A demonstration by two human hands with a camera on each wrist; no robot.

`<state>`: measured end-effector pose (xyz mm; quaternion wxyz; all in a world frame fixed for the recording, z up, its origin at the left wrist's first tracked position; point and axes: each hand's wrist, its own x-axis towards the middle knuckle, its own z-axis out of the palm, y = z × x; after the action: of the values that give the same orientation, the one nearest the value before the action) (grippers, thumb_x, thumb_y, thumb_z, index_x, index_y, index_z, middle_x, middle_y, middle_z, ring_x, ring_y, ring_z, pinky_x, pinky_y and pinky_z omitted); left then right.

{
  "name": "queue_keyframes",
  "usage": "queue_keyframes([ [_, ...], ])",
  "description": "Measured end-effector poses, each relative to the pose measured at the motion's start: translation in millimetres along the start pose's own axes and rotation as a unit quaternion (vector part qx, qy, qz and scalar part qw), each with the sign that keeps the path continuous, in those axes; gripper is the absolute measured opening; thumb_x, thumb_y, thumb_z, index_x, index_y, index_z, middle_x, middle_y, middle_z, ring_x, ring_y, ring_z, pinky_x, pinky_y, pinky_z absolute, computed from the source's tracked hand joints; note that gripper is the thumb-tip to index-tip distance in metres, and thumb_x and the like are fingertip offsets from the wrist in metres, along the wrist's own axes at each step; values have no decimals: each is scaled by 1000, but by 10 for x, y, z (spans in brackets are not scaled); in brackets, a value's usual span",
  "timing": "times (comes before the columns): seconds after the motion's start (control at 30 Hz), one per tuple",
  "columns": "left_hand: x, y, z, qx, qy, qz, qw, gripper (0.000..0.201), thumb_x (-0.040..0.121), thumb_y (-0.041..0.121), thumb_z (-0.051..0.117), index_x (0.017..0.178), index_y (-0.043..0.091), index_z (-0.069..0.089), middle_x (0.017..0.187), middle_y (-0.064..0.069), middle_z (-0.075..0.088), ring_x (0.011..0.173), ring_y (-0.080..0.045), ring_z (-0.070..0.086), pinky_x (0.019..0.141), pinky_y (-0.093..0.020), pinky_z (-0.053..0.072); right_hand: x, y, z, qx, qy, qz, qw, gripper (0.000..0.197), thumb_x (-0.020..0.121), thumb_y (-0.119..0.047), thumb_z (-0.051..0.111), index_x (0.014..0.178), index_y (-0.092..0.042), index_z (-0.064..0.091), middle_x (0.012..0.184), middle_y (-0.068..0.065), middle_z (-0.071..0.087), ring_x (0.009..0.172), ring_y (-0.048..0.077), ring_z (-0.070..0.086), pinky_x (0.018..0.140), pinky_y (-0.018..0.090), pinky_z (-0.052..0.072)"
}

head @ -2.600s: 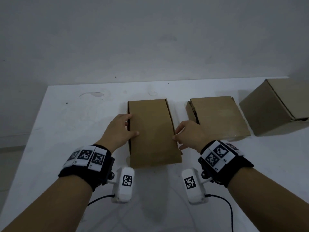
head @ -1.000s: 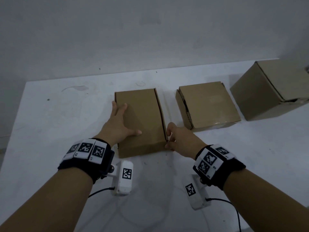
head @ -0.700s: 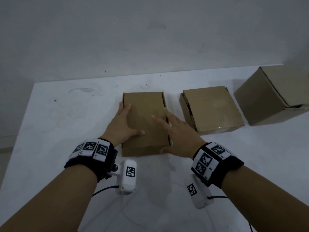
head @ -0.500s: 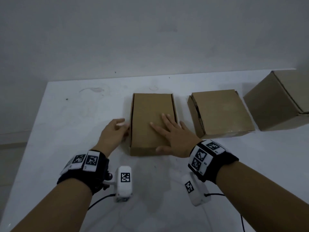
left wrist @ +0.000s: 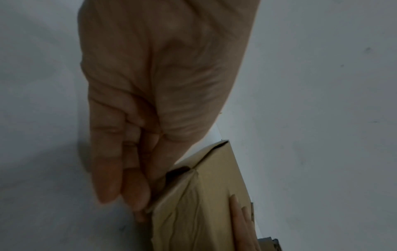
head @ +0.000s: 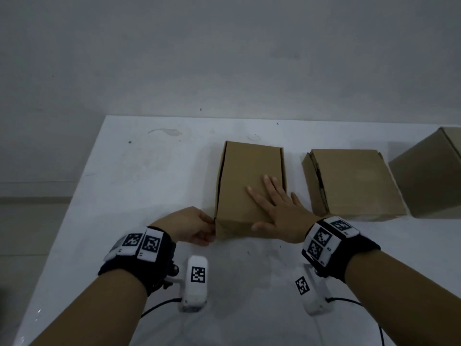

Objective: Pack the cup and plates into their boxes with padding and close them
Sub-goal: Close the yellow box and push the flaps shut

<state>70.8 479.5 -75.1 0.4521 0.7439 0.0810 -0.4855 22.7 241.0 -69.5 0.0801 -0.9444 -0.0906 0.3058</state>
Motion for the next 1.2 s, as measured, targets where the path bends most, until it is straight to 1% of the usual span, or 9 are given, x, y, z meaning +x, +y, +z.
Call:
queue_keyframes([
  [0.2,37,65,10,34,15,14,999,7,88,-2,57,87,1,63,71,-10,63,49,-6,62,56,-19,56,2,-11,9,9,4,3,1000,83,86,-70,35,140,-48,-25,145,-4,-45,136,16,-37,115,57,-1],
  [0.33,25,66,-42,9,49,31,998,13,88,0,61,80,9,55,73,-11,61,61,-14,61,52,-17,54,3,-26,26,18,7,7,1000,83,86,-70,35,140,-48,-25,145,-4,-45,136,16,-37,115,56,-1],
  [0.57,125,79,-76,40,82,48,995,26,80,-1,68,100,7,54,78,-12,65,66,-20,64,62,-26,57,15,-13,31,16,8,-1,1000,84,87,-68,36,140,-46,-25,145,-3,-46,135,17,-38,116,53,-3],
  [0.67,114,85,-141,137,94,112,980,45,69,20,73,110,19,55,91,-11,67,79,-25,66,75,-39,56,29,-1,44,15,12,-6,1000,84,87,-68,36,140,-46,-25,145,-2,-45,135,17,-38,116,51,-4],
  [0.77,69,135,-165,160,-16,204,966,100,63,26,80,143,44,23,119,1,60,98,-24,64,80,-41,56,27,14,52,14,17,-12,1000,84,87,-68,36,141,-45,-24,145,-2,-45,135,18,-38,117,49,-5],
  [0.87,86,176,-158,283,3,223,933,125,68,25,83,142,52,-14,133,-2,54,96,-11,61,83,-28,52,31,30,67,7,28,-22,999,90,83,-70,40,140,-45,-26,142,-3,-47,135,19,-39,116,48,-7],
  [0.97,110,138,-146,342,60,251,904,116,71,26,81,146,46,-4,145,-7,42,89,-5,54,80,-18,46,27,33,88,-5,39,-30,999,97,80,-72,45,140,-44,-26,140,-3,-48,134,19,-39,114,46,-7],
  [1.1,120,101,-133,374,103,277,879,107,72,31,80,148,42,5,137,-5,51,70,6,49,77,-20,47,11,46,100,-14,52,-41,998,101,79,-68,51,139,-44,-26,140,-3,-47,133,20,-39,114,47,-6],
  [1.2,145,123,-132,353,88,273,891,104,72,31,79,147,40,9,124,-6,60,76,0,55,79,-28,52,-15,54,102,-3,80,-30,996,103,79,-66,55,141,-43,-24,142,2,-47,135,24,-38,117,50,-4],
])
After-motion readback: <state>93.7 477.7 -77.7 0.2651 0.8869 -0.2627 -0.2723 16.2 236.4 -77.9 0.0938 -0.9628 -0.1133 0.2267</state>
